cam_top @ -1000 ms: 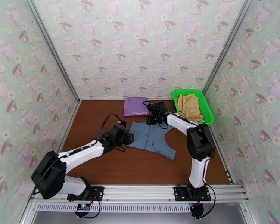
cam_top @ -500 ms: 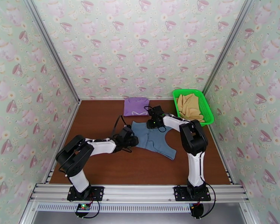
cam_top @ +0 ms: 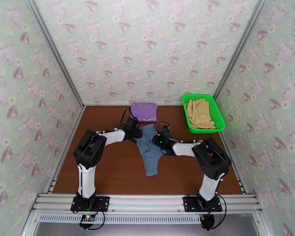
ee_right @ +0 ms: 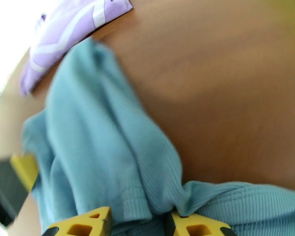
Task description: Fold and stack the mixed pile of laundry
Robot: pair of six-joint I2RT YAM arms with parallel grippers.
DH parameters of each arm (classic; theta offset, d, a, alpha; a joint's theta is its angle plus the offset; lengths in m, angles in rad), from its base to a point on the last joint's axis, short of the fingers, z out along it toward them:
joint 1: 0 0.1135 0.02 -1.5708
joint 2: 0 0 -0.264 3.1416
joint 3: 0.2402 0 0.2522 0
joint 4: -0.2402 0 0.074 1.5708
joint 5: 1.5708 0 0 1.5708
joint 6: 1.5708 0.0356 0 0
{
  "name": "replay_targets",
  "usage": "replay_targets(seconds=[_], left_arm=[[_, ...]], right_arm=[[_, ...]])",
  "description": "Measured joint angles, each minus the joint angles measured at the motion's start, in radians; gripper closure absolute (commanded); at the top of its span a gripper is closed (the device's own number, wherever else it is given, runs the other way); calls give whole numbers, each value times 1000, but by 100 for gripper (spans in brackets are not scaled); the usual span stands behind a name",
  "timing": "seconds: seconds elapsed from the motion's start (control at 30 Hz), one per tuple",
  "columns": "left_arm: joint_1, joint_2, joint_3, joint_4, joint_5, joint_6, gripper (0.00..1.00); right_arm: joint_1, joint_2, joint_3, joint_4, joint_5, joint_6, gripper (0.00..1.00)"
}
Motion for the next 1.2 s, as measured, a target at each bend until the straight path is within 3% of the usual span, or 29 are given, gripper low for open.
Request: replay_targets(seconds=[0.23, 0.33, 0.43, 0.53, 0.6, 0.73, 0.87, 0.9, 1.0, 1.2], left_arm=[[20, 58, 119, -81, 19, 110, 61], [20, 48, 117, -89, 24, 126, 60], [20, -29, 74, -85, 30, 137, 59], [17, -206, -11, -46, 33, 171, 53], [12, -366, -82, 21, 30, 213, 38], [-19, -694, -226, 207, 49, 363, 17], [-65, -900, -351, 276, 100, 558, 1], [-84, -934, -378, 258, 101, 607, 0], [-190, -1004, -430, 133, 21, 747, 1], [-603, -1110, -545, -105, -289, 897, 6]], right_arm=[[46, 2, 35, -46, 112, 163, 54], [46, -7, 99, -144, 170, 112, 52], [46, -73, 167, -235, 233, -42, 49], [45, -214, 211, -273, 279, -298, 45], [36, -336, 215, -268, 273, -525, 38], [-33, -547, 201, -291, 122, -1004, 34], [-134, -669, 160, -471, 2, -1523, 34], [-140, -677, 150, -535, -6, -1640, 34], [-155, -639, 133, -742, -6, -1935, 34], [-166, -627, -2, -945, 8, -2277, 33]])
